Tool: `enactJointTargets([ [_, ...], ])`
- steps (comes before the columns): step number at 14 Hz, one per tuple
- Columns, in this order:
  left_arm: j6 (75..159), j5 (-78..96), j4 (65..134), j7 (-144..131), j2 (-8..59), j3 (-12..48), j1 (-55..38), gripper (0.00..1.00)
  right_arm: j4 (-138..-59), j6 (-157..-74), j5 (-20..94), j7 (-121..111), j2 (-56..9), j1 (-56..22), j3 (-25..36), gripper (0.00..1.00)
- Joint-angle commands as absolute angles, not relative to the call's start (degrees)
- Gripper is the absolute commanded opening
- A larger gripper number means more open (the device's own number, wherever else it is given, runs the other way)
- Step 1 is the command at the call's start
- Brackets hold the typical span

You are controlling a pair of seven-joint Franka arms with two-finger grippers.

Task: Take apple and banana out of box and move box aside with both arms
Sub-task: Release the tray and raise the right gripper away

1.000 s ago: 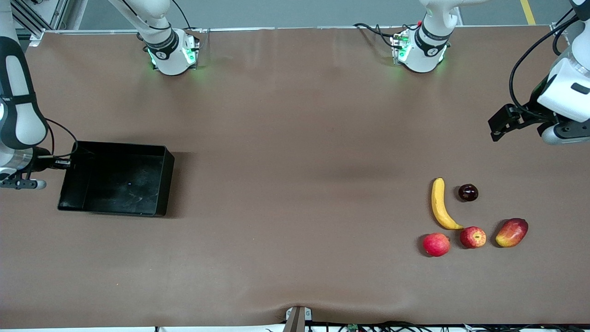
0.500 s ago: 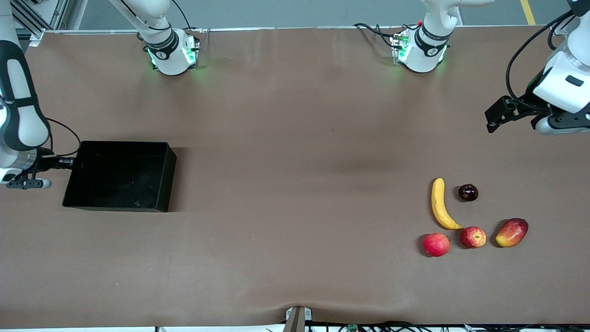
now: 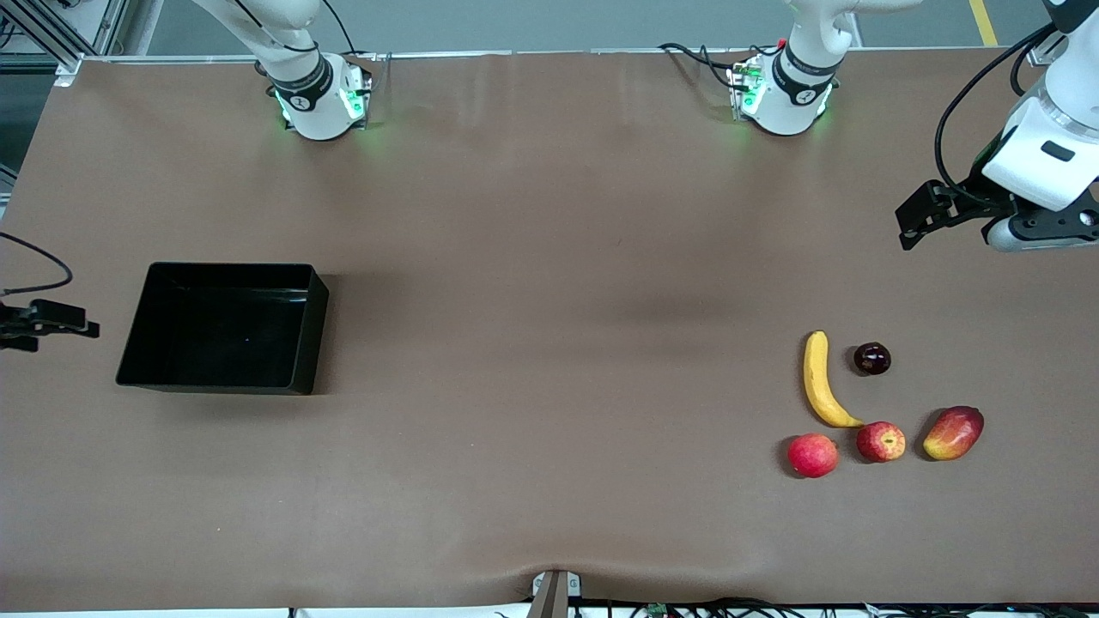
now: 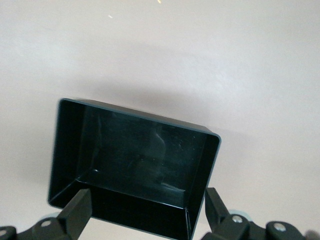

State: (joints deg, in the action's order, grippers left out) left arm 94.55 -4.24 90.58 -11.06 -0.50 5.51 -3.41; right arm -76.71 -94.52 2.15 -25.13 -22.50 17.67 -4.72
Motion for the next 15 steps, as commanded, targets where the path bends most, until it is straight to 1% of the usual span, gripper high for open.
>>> enactJointTargets([
  [1,94.83,-3.08,91.58,-10.19,-1.85,5.27,-2.99,1.0,-74.18,-88.71,2.81,-14.48,-19.45,15.57,-4.75,1.0],
  [3,94.83,-3.16,91.58,-10.2,-1.76,5.27,-3.16,1.0,-74.36,-81.86,2.99,-6.62,-13.03,12.58,-4.66,1.0],
  [5,94.83,-3.08,91.67,-10.2,-1.84,5.27,-3.08,1.0,-74.97,-77.54,3.34,-6.24,-7.67,10.64,-4.57,1.0],
  [7,94.83,-3.08,91.58,-10.2,-2.11,5.27,-3.08,1.0,-76.02,-75.59,4.12,-5.98,-3.71,10.37,-4.48,1.0],
  [9,94.83,-3.08,91.58,-10.2,-2.11,5.27,-3.08,1.0,-77.25,-74.36,4.66,-4.23,-1.24,9.85,-4.57,1.0],
  [11,94.83,-3.08,91.58,-10.28,-2.11,5.27,-3.08,1.0,-81.62,-74.27,3.96,3.47,1.66,7.13,-4.48,1.0],
  [12,94.83,-3.08,91.58,-10.28,-2.02,5.27,-3.08,1.0,-84.52,-74.44,3.87,7.43,4.19,6.68,-4.48,1.0],
  [13,94.83,-3.08,91.58,-10.28,-2.02,5.27,-3.08,1.0,-86.12,-73.83,3.87,8.08,5.78,6.68,-4.48,1.0],
  [15,95.01,-3.08,91.58,-10.28,-1.93,5.27,-3.08,1.0,-86.84,-69.98,3.87,8.09,6.85,6.85,-4.4,1.0],
])
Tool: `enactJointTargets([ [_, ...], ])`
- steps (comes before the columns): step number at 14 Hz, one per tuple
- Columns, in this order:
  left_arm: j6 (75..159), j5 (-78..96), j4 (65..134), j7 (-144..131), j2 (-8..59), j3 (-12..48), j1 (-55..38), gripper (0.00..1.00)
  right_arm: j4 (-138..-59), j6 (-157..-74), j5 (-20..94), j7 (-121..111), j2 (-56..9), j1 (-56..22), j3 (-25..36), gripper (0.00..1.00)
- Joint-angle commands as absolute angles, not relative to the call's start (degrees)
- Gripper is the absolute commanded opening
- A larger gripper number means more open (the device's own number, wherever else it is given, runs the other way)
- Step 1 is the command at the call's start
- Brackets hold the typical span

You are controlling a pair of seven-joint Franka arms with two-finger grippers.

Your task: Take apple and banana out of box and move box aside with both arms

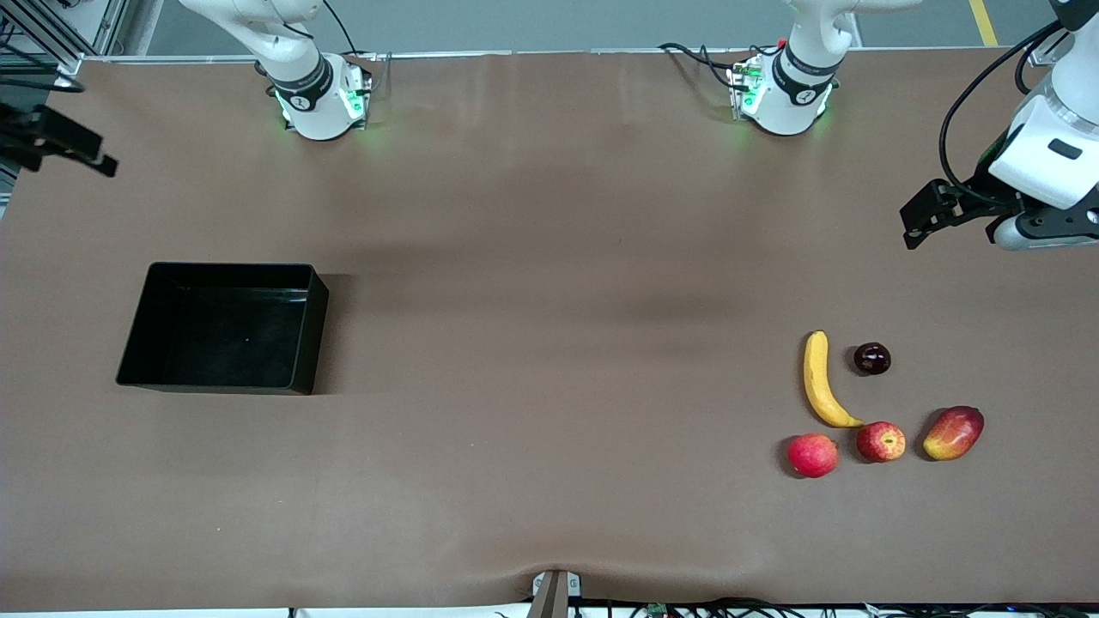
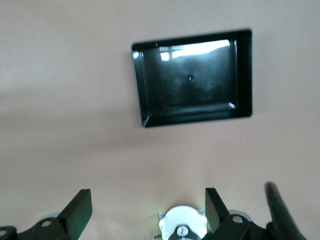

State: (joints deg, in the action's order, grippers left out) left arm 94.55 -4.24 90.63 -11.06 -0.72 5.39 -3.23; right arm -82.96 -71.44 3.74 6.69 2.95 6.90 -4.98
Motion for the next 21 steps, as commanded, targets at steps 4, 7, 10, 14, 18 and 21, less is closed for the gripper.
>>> enactJointTargets([
  [4,95.1,-3.08,91.58,-10.28,-1.93,5.27,-3.08,1.0,-86.4,-71.62,2.99,6.34,6.59,7.12,-4.04,1.0],
  [7,95.01,-3.08,91.58,-10.11,-1.93,5.27,-2.9,1.0,-86.48,-72.94,1.93,5.63,6.59,6.86,-4.31,1.0],
  [10,95.01,-3.08,91.5,-10.11,-1.85,5.27,-2.9,1.0,-86.48,-73.91,1.93,1.33,6.5,7.2,-4.13,1.0],
  [14,94.92,-1.06,91.49,-10.11,-1.85,5.01,-2.81,1.0,-86.84,-74.09,1.93,1.23,6.68,7.47,-3.96,1.0],
  [18,94.83,-1.05,90.97,-10.11,-1.85,4.92,-2.81,1.0,-86.92,-74.36,2.81,1.23,6.42,8.52,-3.87,1.0],
  [21,93.78,-1.05,90.27,-10.02,-1.76,5.01,-2.9,1.0,-86.92,-74.09,2.81,1.23,6.42,8.61,-3.87,1.0],
])
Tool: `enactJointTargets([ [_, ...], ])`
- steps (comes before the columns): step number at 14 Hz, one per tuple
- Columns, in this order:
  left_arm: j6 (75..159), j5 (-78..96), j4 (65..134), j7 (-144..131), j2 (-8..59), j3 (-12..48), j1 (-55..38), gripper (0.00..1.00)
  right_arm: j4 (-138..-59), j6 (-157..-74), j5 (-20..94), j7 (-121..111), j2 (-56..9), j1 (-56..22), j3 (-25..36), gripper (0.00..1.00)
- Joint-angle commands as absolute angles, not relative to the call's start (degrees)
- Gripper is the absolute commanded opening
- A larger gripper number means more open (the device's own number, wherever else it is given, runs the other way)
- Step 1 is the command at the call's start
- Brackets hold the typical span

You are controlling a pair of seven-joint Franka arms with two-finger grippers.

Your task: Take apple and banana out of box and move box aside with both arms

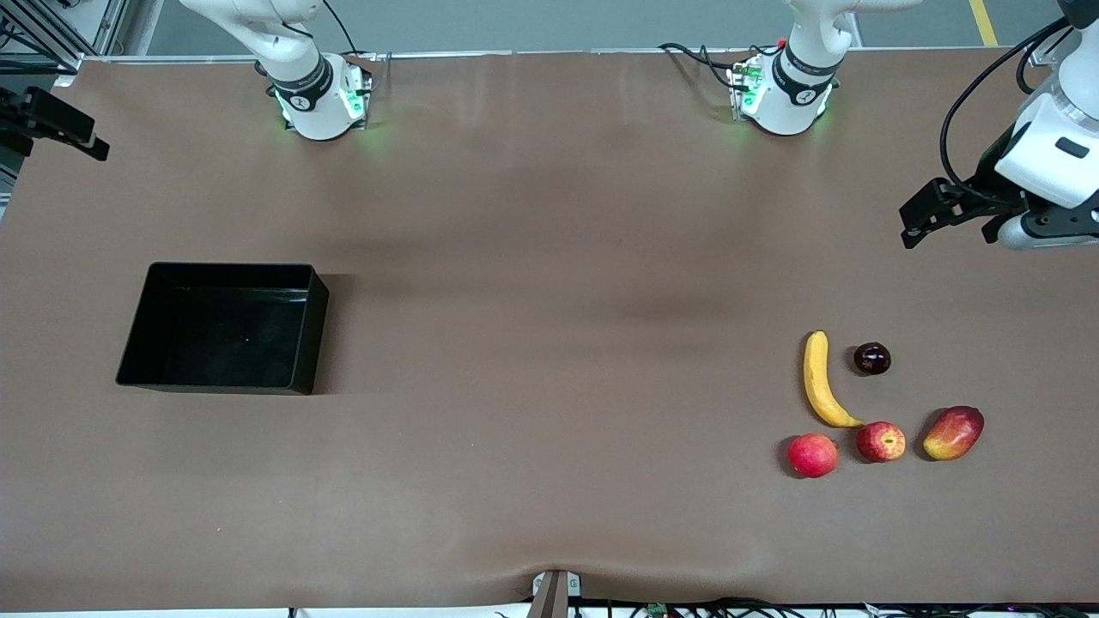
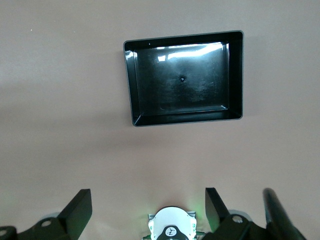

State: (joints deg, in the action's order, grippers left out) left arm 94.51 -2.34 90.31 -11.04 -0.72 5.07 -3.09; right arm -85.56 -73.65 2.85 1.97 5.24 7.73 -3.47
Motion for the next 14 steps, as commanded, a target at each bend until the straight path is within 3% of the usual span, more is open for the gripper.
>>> enactJointTargets([
  [1,93.26,-1.05,90.26,-9.93,-1.84,5.1,-2.99,1.0,-86.92,-74.0,2.81,1.23,6.42,8.96,-3.95,1.0],
  [14,85.08,-0.26,87.63,-7.03,-2.46,5.36,-2.99,1.0,-87.01,-73.56,4.75,1.14,6.33,11.16,-3.87,1.0],
])
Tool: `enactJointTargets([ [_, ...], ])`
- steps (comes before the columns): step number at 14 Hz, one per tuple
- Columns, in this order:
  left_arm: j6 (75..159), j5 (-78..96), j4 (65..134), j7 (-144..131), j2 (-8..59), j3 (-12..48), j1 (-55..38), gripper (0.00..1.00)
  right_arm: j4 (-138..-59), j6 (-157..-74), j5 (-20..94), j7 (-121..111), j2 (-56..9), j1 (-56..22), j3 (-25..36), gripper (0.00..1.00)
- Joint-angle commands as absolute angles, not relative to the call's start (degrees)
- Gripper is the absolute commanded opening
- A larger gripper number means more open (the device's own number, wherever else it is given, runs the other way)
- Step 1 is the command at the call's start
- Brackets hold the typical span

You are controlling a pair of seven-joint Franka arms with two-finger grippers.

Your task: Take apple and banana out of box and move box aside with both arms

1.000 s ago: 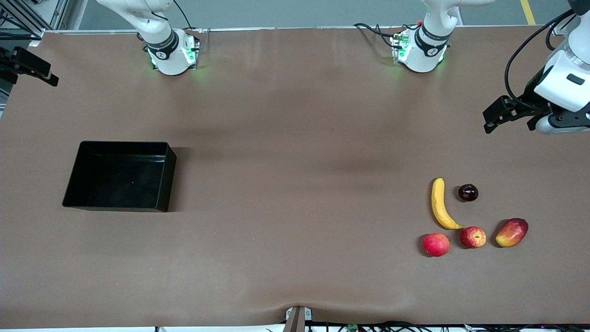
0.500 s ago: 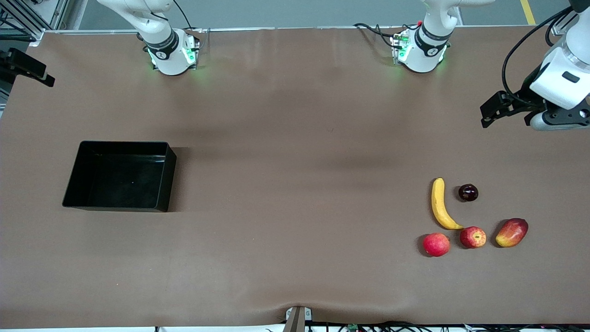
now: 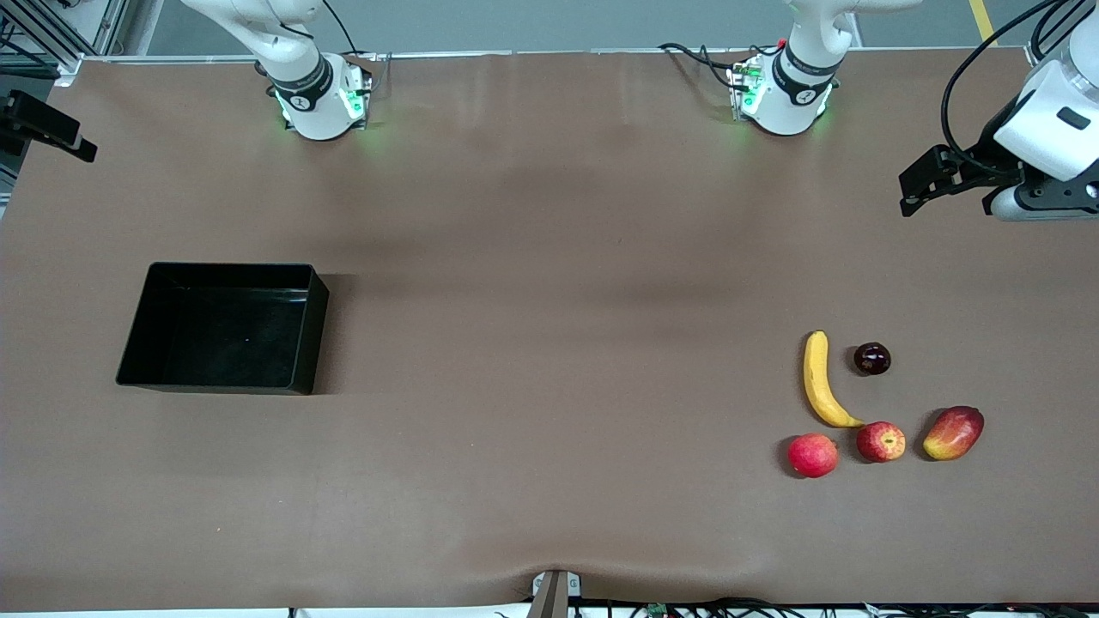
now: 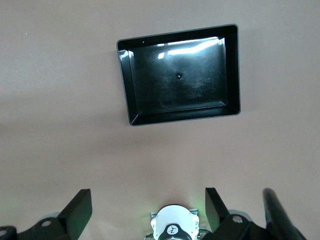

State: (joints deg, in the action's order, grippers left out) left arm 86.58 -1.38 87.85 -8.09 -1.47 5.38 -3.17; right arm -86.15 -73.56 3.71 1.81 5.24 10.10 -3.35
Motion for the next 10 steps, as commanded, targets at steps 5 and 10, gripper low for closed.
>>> enactJointTargets([
  [5,83.67,-0.26,86.49,-6.94,-2.55,5.27,-2.9,1.0,-87.01,-73.65,4.75,1.05,6.33,11.16,-3.87,1.0],
  [10,83.41,-0.26,86.48,-6.77,-2.55,5.27,-2.9,1.0,-87.1,-73.56,4.75,1.05,6.33,11.16,-3.87,1.0],
])
